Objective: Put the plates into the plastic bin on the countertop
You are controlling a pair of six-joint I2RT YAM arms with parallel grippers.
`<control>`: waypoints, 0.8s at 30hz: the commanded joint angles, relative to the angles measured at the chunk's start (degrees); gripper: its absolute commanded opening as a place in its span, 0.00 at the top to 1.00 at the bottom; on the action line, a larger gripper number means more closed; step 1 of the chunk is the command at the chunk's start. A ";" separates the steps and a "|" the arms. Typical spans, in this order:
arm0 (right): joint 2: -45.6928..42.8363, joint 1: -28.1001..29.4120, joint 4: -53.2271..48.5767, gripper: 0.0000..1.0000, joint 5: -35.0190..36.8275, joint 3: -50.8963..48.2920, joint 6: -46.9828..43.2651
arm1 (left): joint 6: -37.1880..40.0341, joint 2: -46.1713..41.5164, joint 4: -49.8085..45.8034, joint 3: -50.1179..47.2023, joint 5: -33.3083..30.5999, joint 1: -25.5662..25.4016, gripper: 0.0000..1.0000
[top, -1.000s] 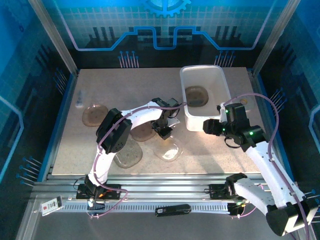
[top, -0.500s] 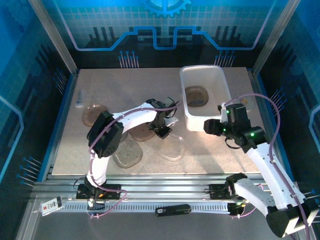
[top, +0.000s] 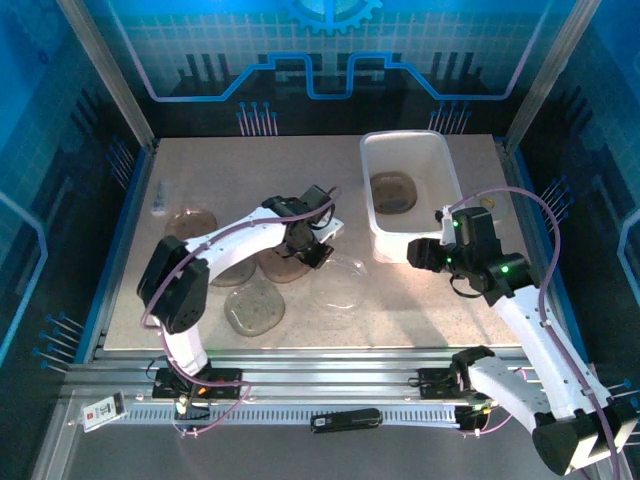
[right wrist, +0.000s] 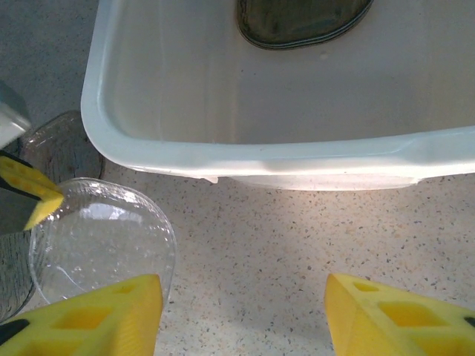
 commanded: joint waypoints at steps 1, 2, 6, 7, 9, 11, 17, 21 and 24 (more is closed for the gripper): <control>-0.49 0.89 0.26 0.40 -1.98 1.28 0.28 | -3.09 -4.86 2.42 -2.13 1.83 1.41 0.96; -0.35 1.00 0.37 0.40 -2.43 1.22 0.38 | -3.62 -5.75 2.69 -2.57 1.97 1.94 0.96; 0.19 2.03 0.72 0.42 -3.30 1.43 0.87 | -5.56 -9.93 3.06 -4.51 1.71 4.19 0.97; 0.41 2.26 0.95 0.42 -3.55 1.56 0.96 | -6.08 -11.15 3.04 -4.76 1.73 4.92 0.97; 0.93 2.63 1.29 0.42 -4.86 2.01 1.14 | -7.42 -13.53 3.09 -4.85 2.50 6.55 0.97; 1.79 3.12 1.75 0.42 -6.40 2.71 1.27 | -8.91 -15.70 3.17 -4.17 3.62 8.10 0.98; 3.79 5.80 2.64 0.41 -7.12 7.70 1.44 | -9.67 -18.71 0.29 2.50 1.46 8.72 0.98; 4.57 7.65 3.16 0.41 -7.03 11.61 1.05 | -10.95 -18.82 0.22 5.66 1.02 8.56 0.99; 5.25 8.84 3.73 0.41 -6.98 13.71 1.14 | -12.04 -19.22 1.34 6.77 1.13 7.90 1.00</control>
